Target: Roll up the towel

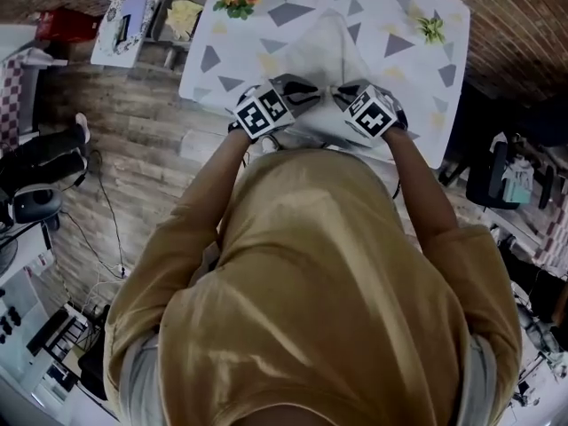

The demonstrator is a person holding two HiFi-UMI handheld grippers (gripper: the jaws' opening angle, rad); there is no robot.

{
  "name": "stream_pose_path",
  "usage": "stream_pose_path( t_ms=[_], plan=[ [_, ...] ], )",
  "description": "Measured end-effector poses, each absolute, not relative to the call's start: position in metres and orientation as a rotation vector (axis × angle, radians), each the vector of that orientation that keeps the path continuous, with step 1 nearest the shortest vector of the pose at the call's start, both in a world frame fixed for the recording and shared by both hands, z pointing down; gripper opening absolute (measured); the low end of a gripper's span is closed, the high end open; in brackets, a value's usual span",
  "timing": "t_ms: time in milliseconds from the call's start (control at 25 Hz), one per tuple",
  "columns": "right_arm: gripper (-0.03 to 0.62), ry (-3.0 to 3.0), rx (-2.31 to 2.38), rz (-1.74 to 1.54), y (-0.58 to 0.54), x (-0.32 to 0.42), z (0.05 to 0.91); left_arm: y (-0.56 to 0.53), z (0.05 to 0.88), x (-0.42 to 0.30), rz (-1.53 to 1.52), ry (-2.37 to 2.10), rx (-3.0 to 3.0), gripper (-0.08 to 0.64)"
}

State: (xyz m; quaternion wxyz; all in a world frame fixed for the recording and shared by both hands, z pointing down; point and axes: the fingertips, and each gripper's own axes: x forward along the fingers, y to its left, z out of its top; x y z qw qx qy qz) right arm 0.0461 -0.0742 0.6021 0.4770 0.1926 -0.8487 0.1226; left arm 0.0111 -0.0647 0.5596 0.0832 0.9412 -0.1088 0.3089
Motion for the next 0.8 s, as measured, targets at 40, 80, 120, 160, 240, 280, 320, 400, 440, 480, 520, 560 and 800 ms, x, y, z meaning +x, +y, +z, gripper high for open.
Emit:
stream_pose_path(
  t_ms=[40,80,120,160,240,280,320,400,440,480,520,560,800],
  plan=[
    [0.065,-2.074,0.467,0.302,-0.074,0.045,0.602,-0.062,0.559,0.015,0.932,-0.307,2.833,0.126],
    [0.066,-2.076,0.464,0.305,-0.075,0.045,0.602,-0.059,0.561,0.020,0.952,-0.289,2.854,0.126],
    [0.065,-2.078,0.462,0.308,-0.075,0.045,0.602,-0.058,0.565,0.024,0.980,-0.270,2.872,0.126],
    [0.066,-2.080,0.460,0.311,-0.075,0.045,0.603,-0.056,0.571,0.029,1.012,-0.248,2.882,0.126],
    [0.066,-2.083,0.459,0.314,-0.076,0.045,0.602,-0.051,0.585,0.036,1.077,-0.193,2.871,0.126],
    [0.066,-2.084,0.460,0.312,-0.076,0.045,0.602,-0.050,0.592,0.038,1.101,-0.170,2.858,0.126],
    [0.066,-2.084,0.463,0.307,-0.075,0.046,0.602,-0.049,0.597,0.039,1.116,-0.160,2.845,0.126],
    [0.065,-2.085,0.470,0.297,-0.075,0.045,0.603,-0.051,0.603,0.040,1.123,-0.170,2.837,0.126],
    [0.065,-2.086,0.474,0.296,-0.075,0.045,0.603,-0.052,0.604,0.041,1.121,-0.178,2.838,0.126],
    [0.066,-2.087,0.477,0.297,-0.075,0.045,0.603,-0.053,0.605,0.041,1.118,-0.184,2.837,0.126],
    [0.066,-2.088,0.478,0.296,-0.075,0.045,0.603,-0.054,0.606,0.041,1.115,-0.190,2.833,0.126],
    [0.066,-2.089,0.477,0.292,-0.076,0.045,0.603,-0.055,0.608,0.041,1.107,-0.198,2.825,0.126],
    [0.067,-2.094,0.498,0.218,-0.072,0.050,0.595,-0.060,0.608,0.040,1.009,-0.242,2.794,0.126]
  ],
)
